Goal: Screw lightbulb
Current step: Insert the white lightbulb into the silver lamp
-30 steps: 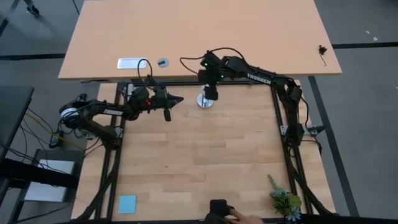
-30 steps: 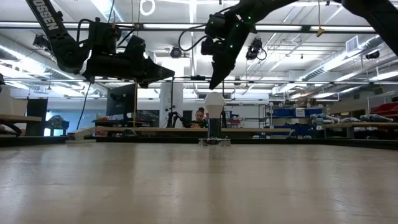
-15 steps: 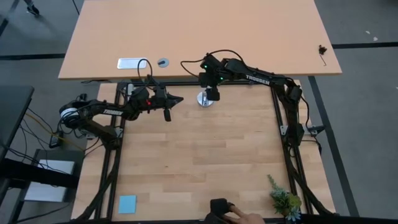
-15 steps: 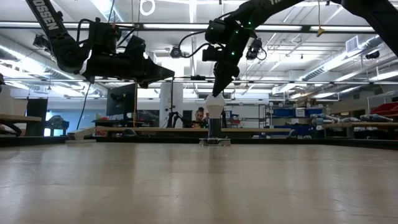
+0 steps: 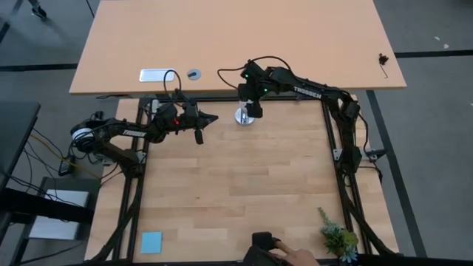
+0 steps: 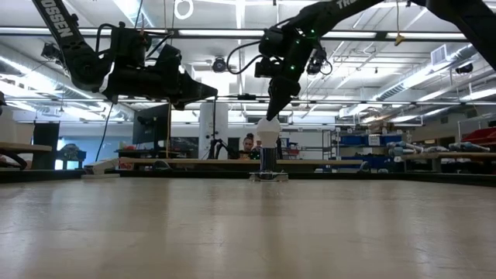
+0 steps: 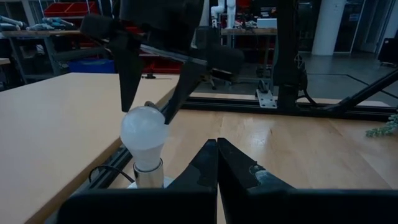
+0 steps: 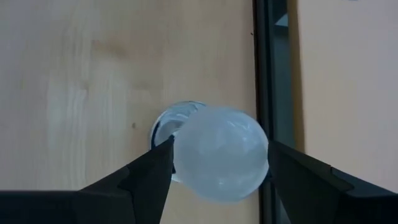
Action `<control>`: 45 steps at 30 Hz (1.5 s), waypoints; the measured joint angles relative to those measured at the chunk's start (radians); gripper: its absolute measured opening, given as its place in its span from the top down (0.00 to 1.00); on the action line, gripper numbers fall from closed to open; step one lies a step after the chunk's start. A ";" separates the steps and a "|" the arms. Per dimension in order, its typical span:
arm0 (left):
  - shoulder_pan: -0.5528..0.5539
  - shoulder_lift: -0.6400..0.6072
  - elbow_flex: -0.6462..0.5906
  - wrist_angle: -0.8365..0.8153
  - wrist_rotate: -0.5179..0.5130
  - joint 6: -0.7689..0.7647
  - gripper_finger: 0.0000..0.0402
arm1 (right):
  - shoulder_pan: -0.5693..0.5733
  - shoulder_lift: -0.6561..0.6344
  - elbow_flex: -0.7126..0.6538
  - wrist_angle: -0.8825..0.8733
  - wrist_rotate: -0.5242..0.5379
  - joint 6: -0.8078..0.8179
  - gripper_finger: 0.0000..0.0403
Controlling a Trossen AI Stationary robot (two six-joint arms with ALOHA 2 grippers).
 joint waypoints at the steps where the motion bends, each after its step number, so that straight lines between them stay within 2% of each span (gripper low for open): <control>1: 0.000 0.000 0.000 0.000 0.000 0.000 0.99 | -0.002 -0.001 -0.009 0.011 -0.008 0.000 0.34; 10: 0.000 0.000 0.000 0.000 0.000 0.000 0.99 | -0.003 -0.008 -0.063 0.071 -0.022 0.104 0.35; 13: 0.000 0.000 0.000 0.000 0.000 0.000 0.99 | -0.003 -0.008 -0.063 0.077 0.015 0.285 0.38; 18: 0.000 0.000 0.000 0.000 0.000 0.001 0.99 | -0.001 -0.007 -0.064 0.070 0.088 0.701 0.41; 21: 0.000 0.000 0.000 0.000 0.000 0.001 0.99 | 0.004 -0.006 -0.064 0.069 0.080 0.763 0.40; 26: 0.000 0.000 0.000 0.000 0.000 0.000 0.99 | 0.029 -0.001 -0.033 0.051 0.086 0.689 0.35; 34: 0.000 0.000 0.000 0.000 0.000 0.000 0.99 | 0.059 -0.001 0.057 0.065 0.206 0.382 0.30; 36: 0.000 0.000 0.000 0.000 0.000 0.000 0.99 | 0.056 0.000 0.058 0.058 0.163 0.305 0.30; 40: 0.000 0.000 0.000 -0.002 0.000 0.000 0.99 | 0.033 0.000 0.059 -0.009 -0.007 0.143 0.31; 45: 0.000 0.000 0.000 -0.002 0.000 0.000 0.99 | -0.002 0.001 0.032 -0.007 -0.020 0.044 0.31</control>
